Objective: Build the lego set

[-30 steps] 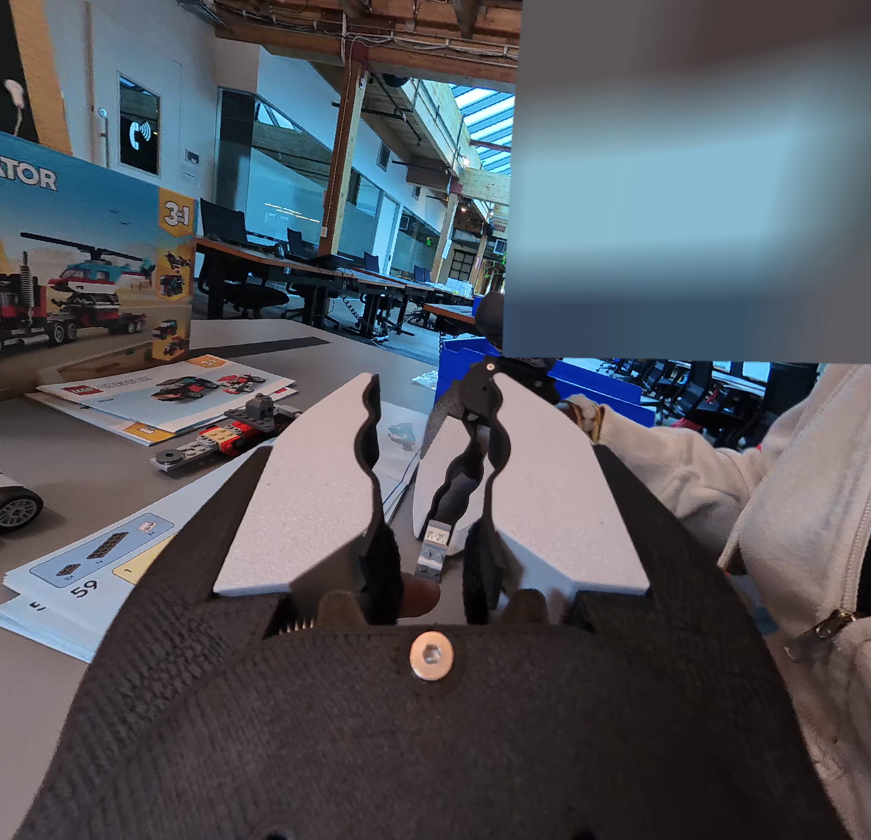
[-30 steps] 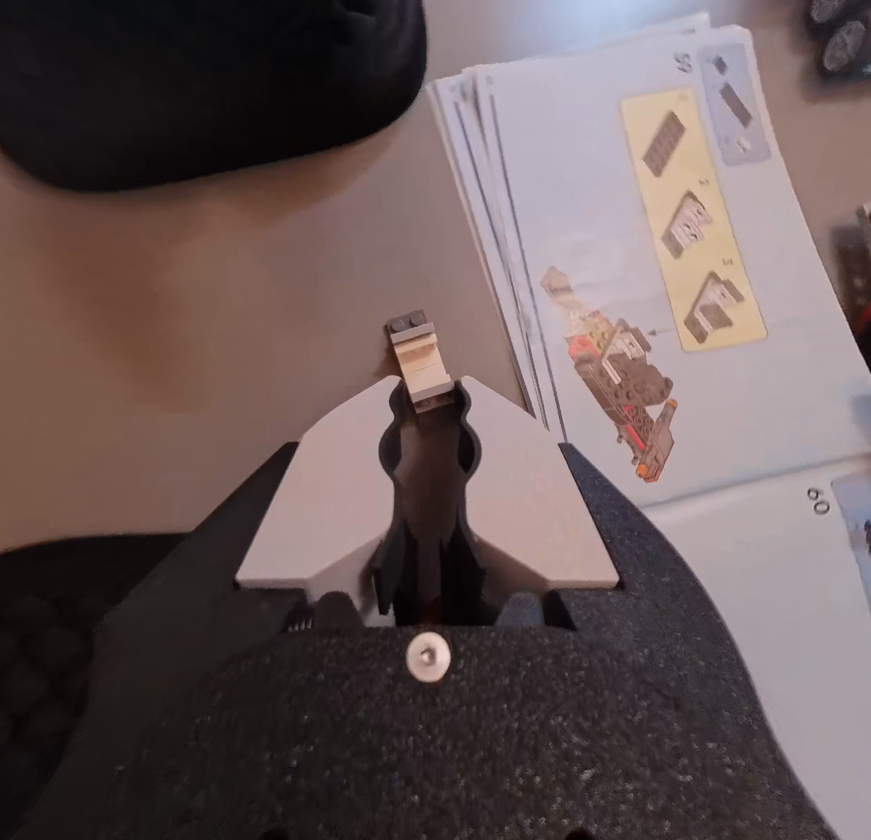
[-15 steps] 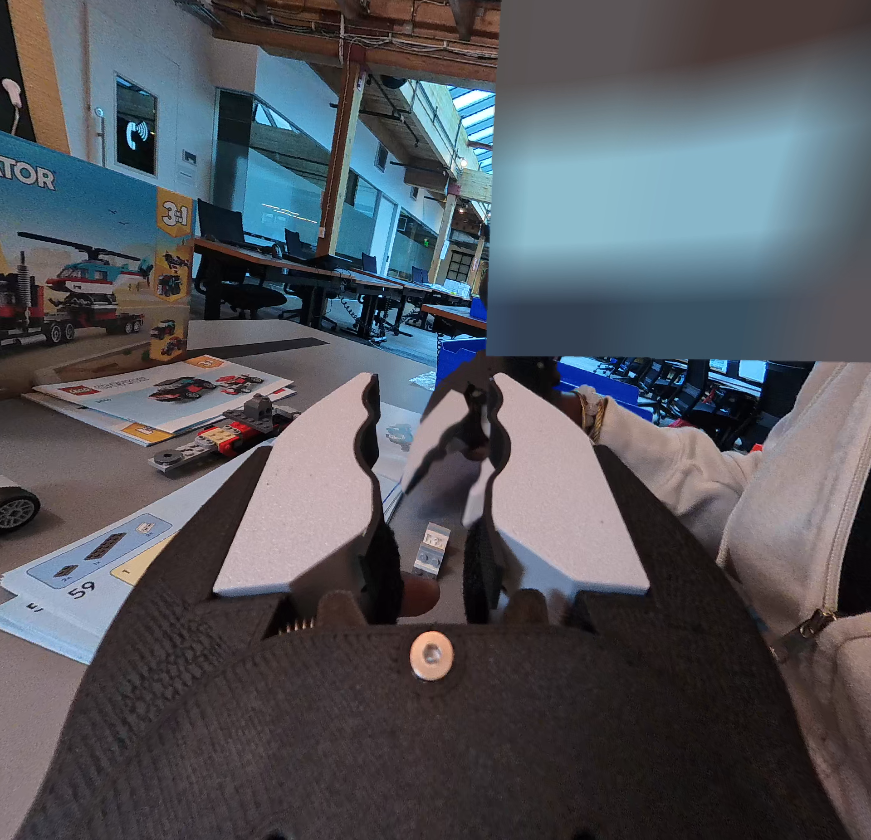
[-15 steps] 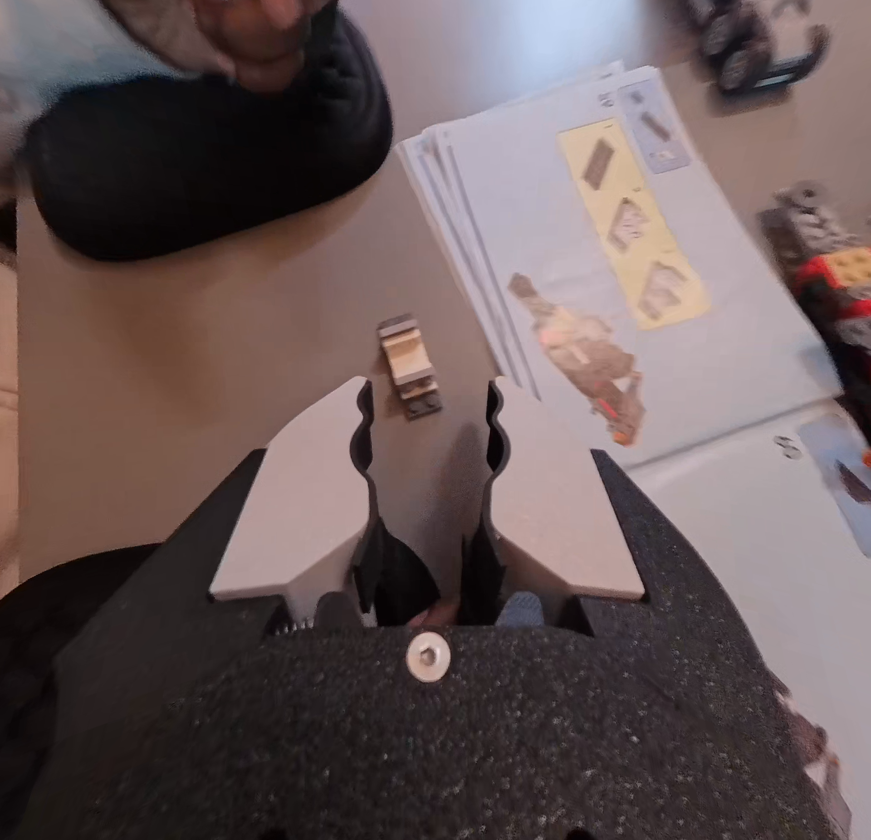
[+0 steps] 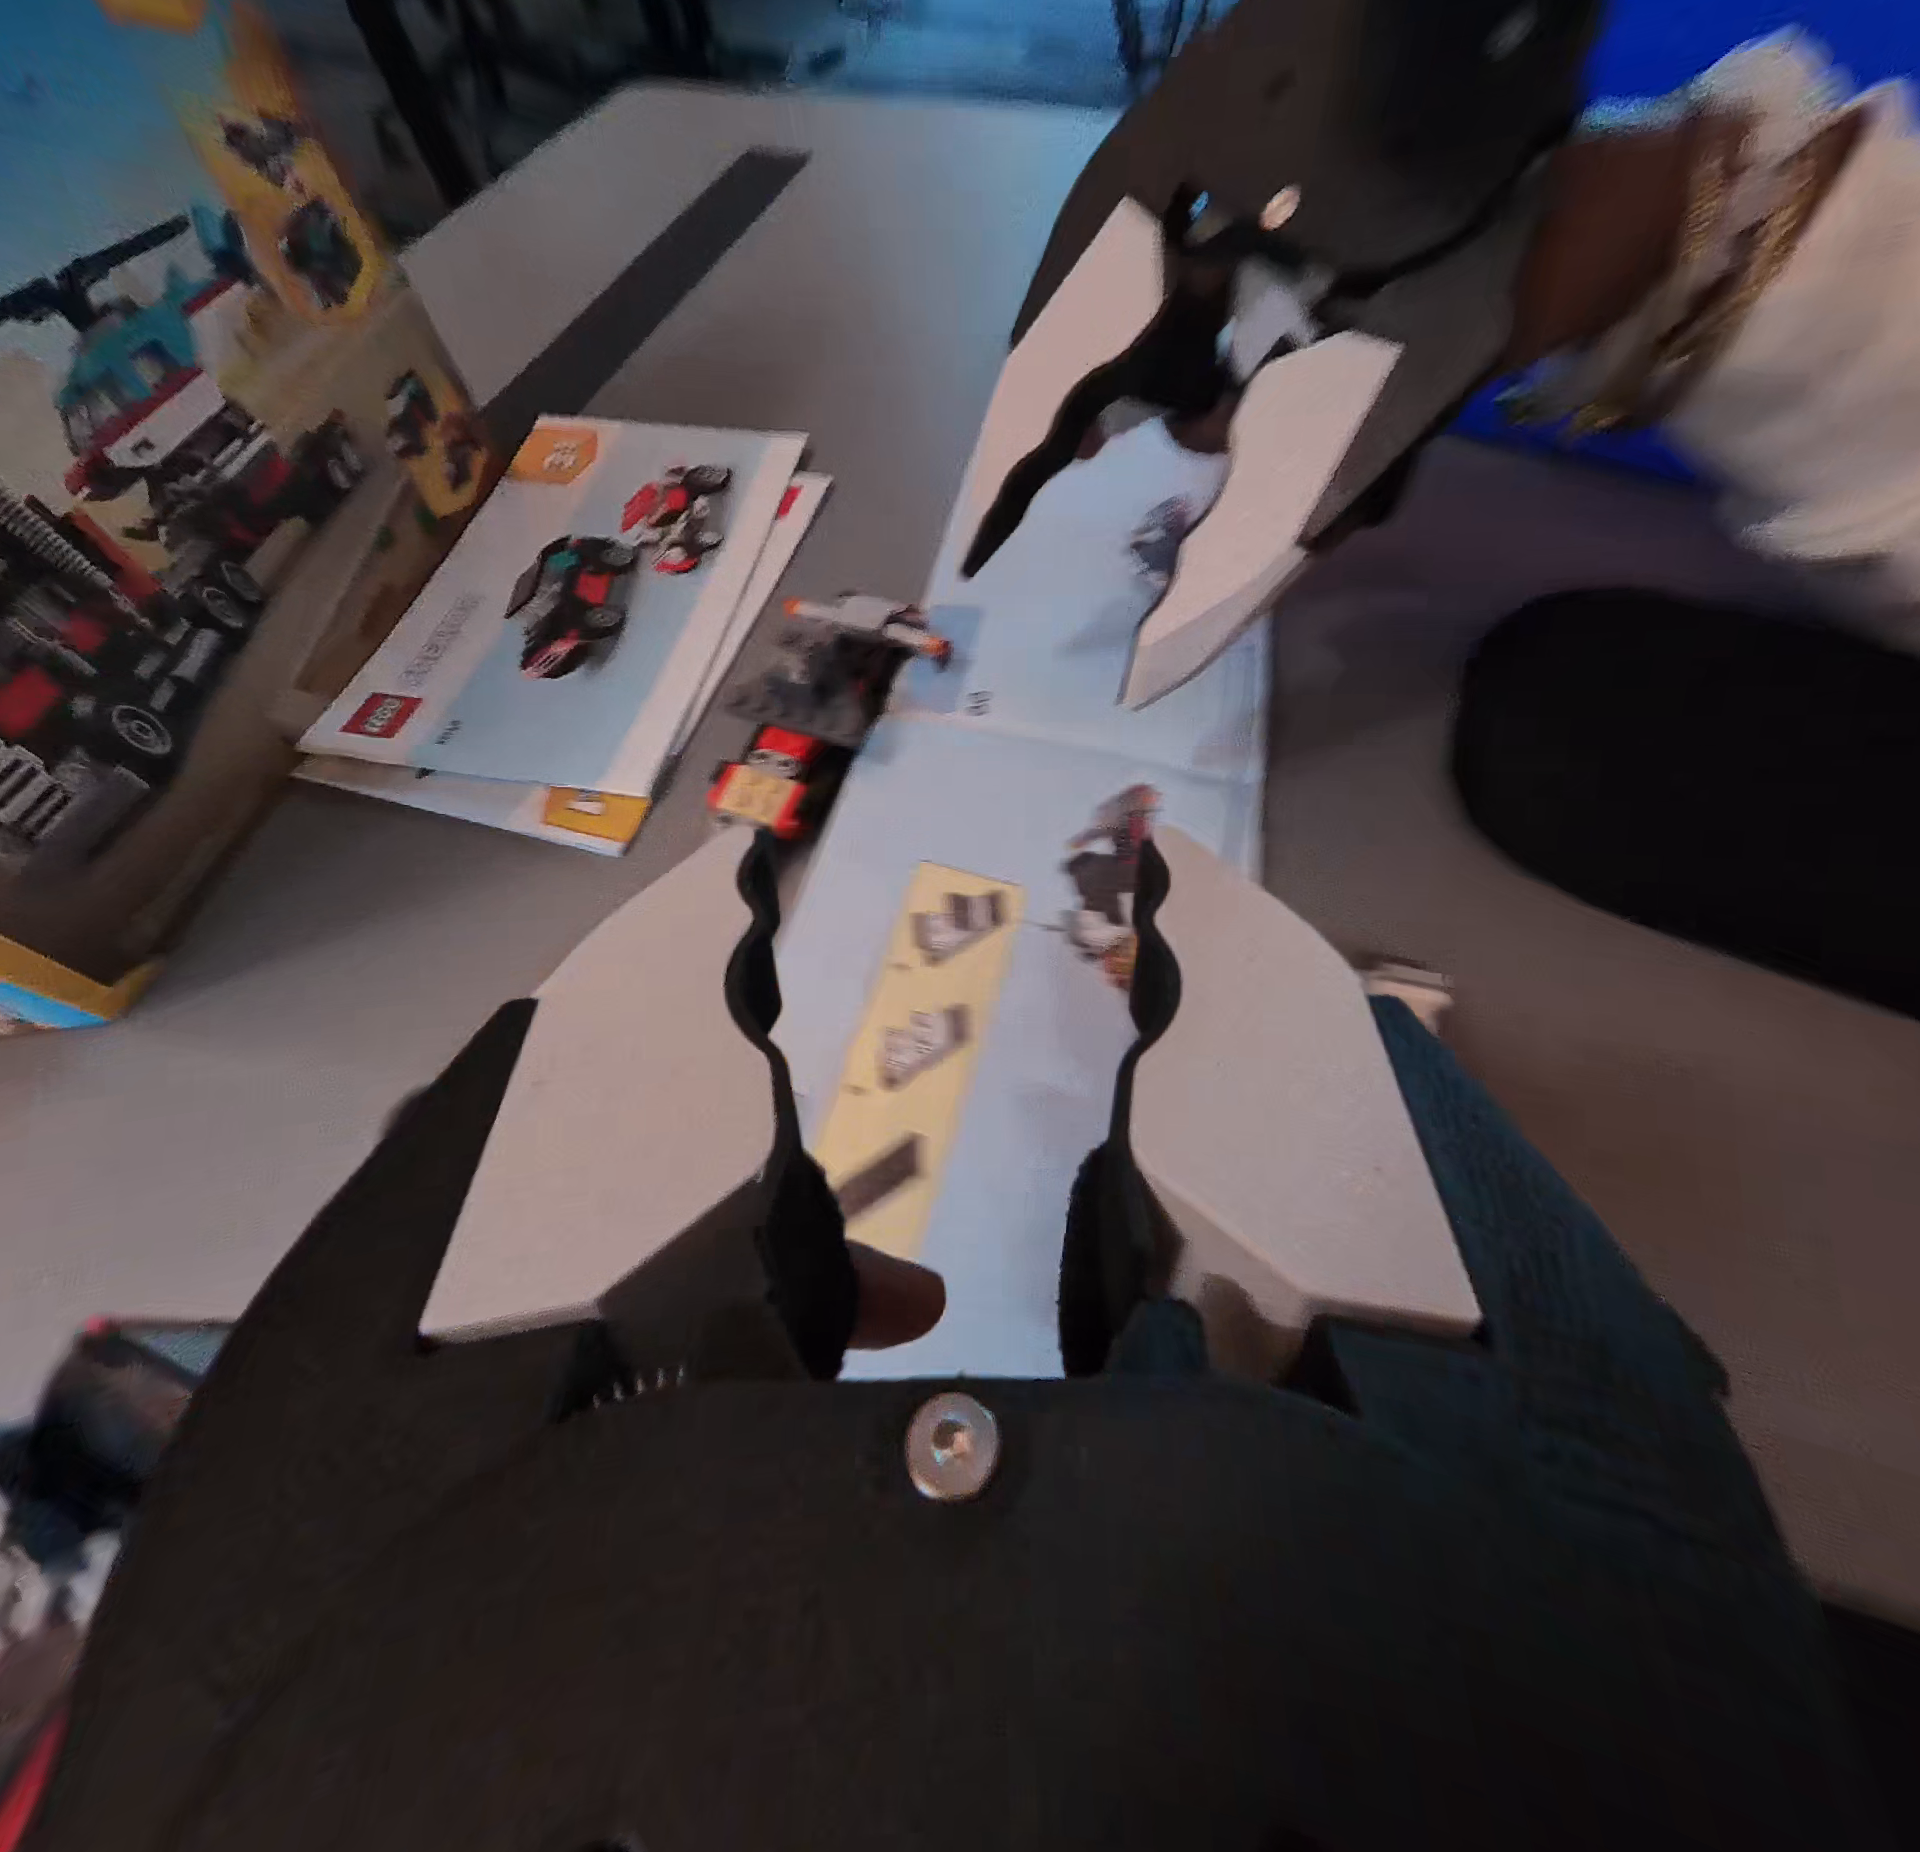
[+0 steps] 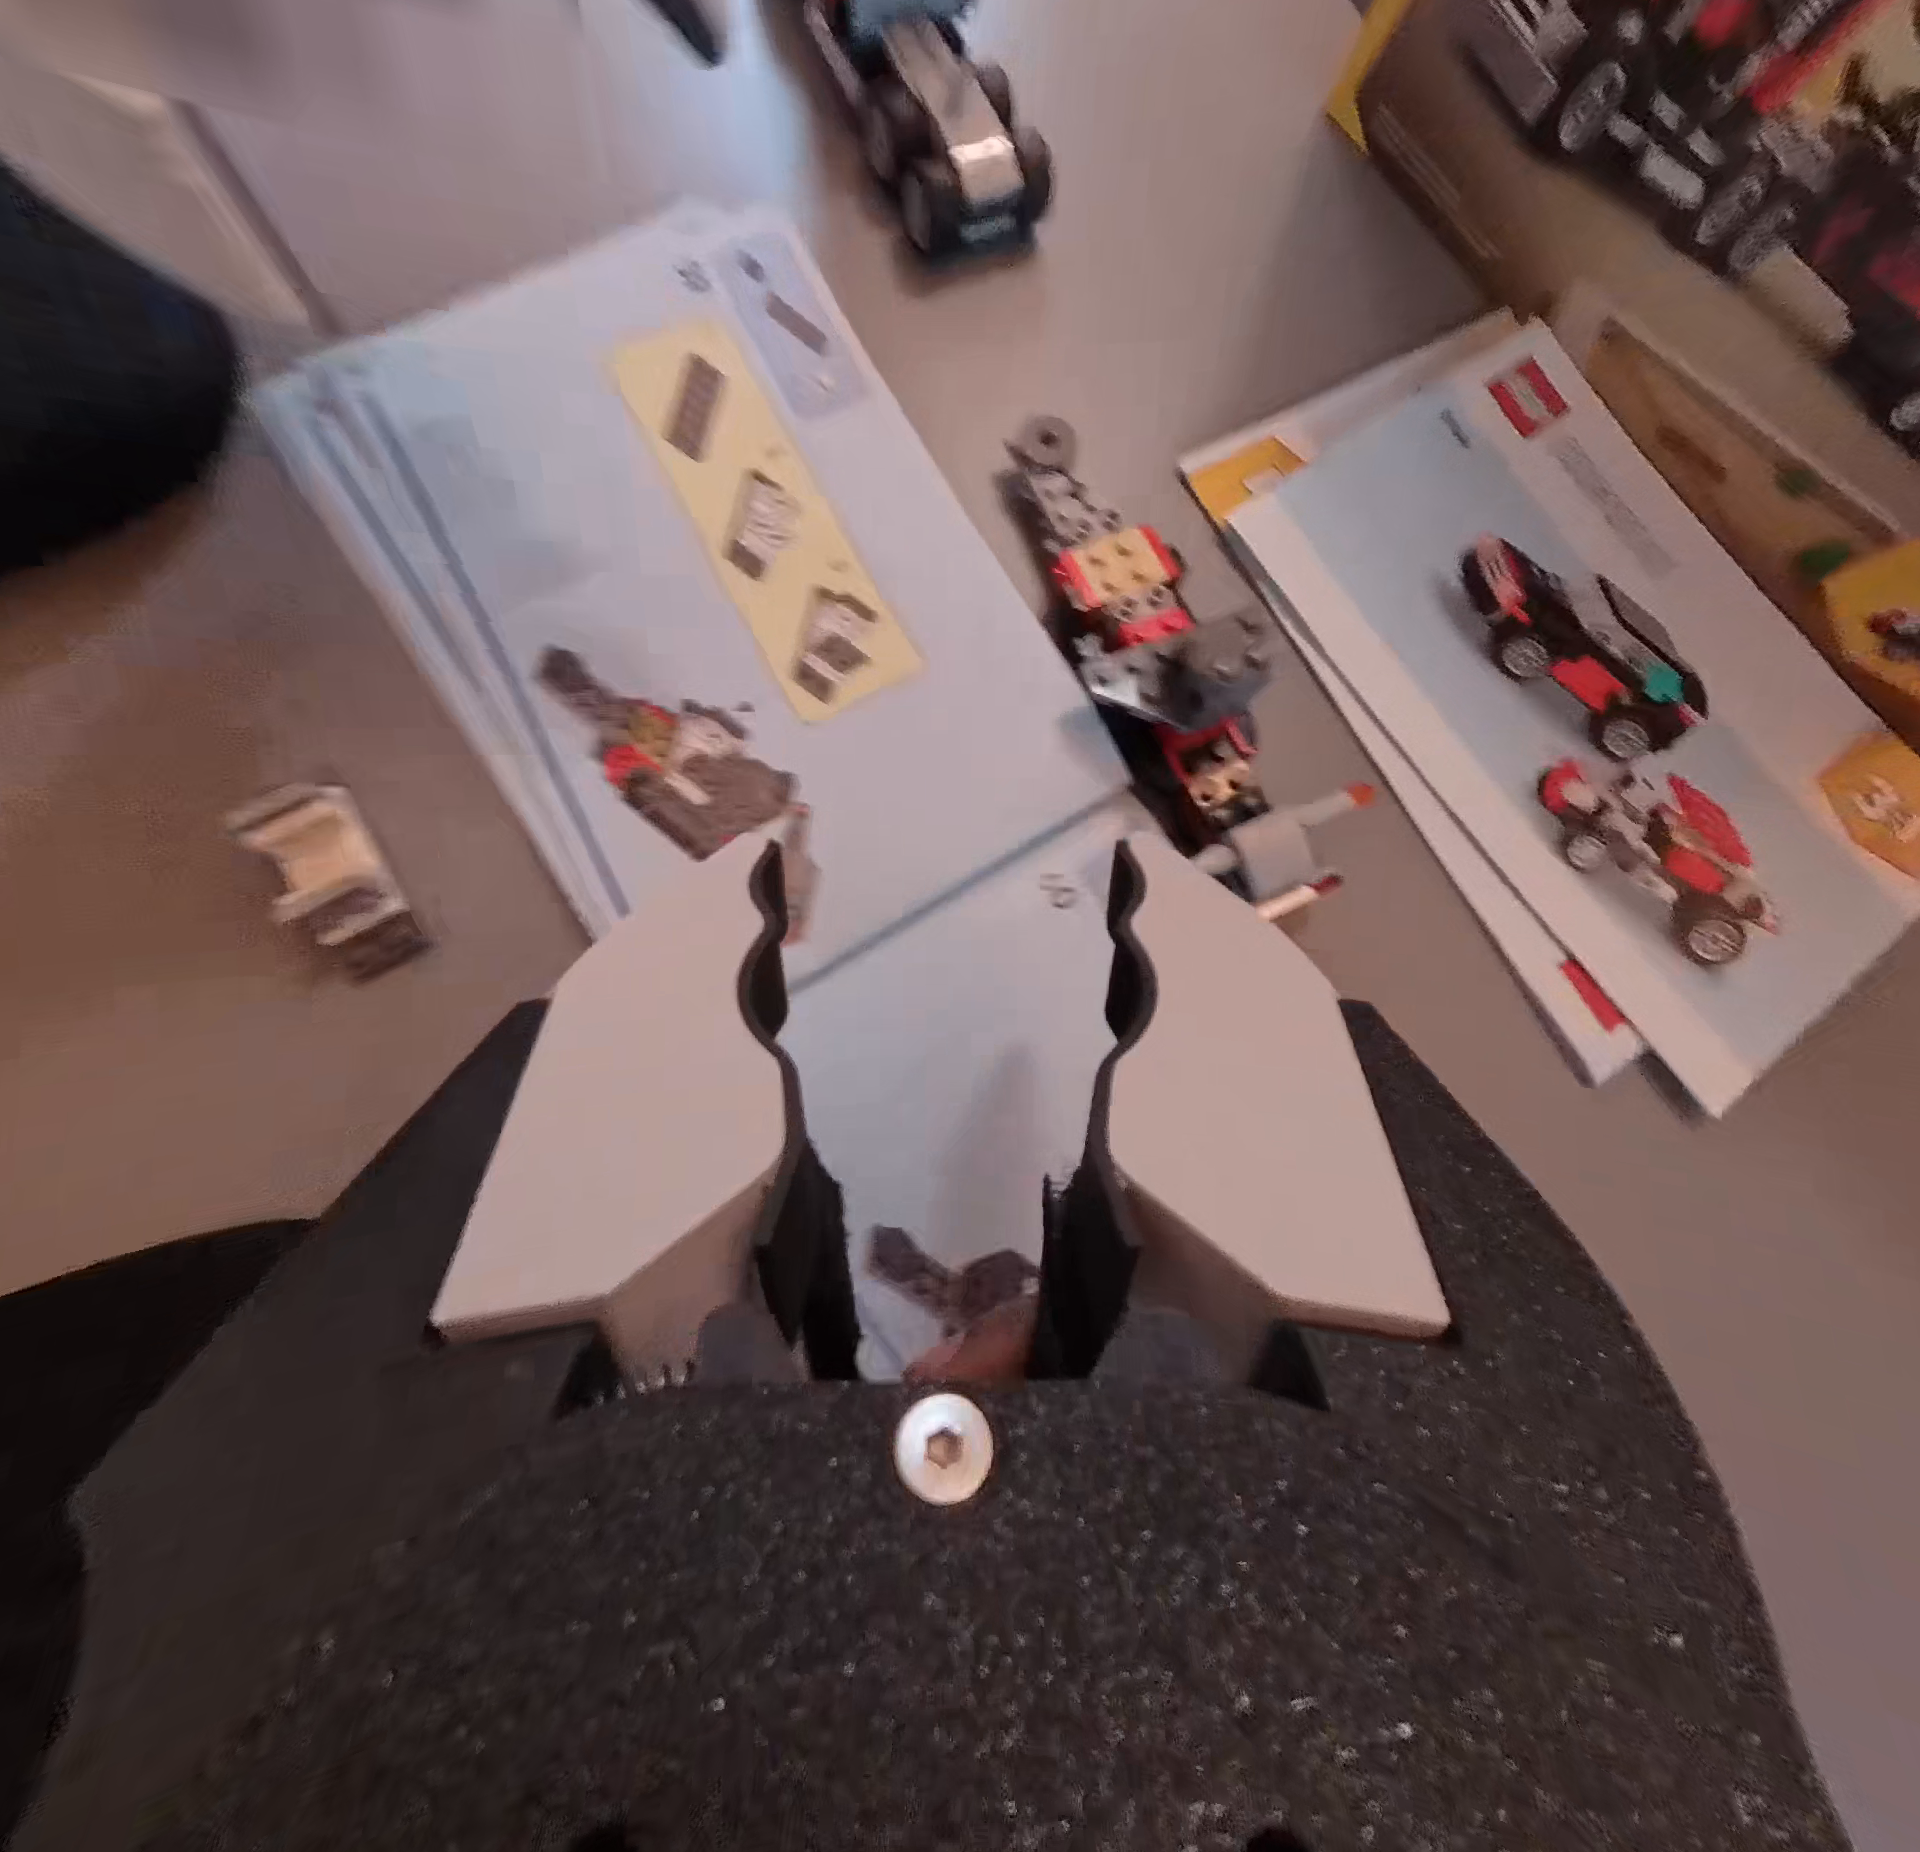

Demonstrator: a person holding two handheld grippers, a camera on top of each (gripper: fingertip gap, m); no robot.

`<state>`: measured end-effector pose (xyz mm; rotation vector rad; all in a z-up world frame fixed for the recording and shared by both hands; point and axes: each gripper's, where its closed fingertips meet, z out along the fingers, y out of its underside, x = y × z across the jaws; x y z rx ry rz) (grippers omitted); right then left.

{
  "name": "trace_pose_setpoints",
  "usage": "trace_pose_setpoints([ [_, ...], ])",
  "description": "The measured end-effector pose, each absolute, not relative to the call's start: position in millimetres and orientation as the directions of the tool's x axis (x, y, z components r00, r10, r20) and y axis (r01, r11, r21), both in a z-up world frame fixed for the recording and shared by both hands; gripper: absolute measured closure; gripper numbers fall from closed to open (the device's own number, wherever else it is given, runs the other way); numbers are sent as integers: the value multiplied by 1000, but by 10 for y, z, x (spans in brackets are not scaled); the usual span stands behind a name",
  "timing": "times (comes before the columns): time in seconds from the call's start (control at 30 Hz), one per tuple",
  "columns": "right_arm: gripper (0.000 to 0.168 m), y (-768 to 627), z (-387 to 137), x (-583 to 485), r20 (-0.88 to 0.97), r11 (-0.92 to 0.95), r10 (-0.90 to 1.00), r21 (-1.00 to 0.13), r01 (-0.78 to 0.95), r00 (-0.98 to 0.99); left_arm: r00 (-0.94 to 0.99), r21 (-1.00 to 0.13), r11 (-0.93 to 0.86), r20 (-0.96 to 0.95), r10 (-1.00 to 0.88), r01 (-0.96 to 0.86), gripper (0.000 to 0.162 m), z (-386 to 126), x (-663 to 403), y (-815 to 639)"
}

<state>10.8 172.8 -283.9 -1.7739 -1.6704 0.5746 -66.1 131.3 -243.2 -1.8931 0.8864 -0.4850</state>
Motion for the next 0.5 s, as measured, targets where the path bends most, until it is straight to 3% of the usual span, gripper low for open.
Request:
trace_pose_setpoints([
  [0.23, 99, 2387, -3157, 186, 0, -191, 972, -580, 792, 235, 584, -715, -410, 3, -812, -566, 99, -3036, -681, 2028],
  [0.5, 111, 2447, -3318, 59, -33, -100, 994, -620, 779, 101, 475, -606, -386, 14, -880, -696, 119, -3313, -661, 2080],
])
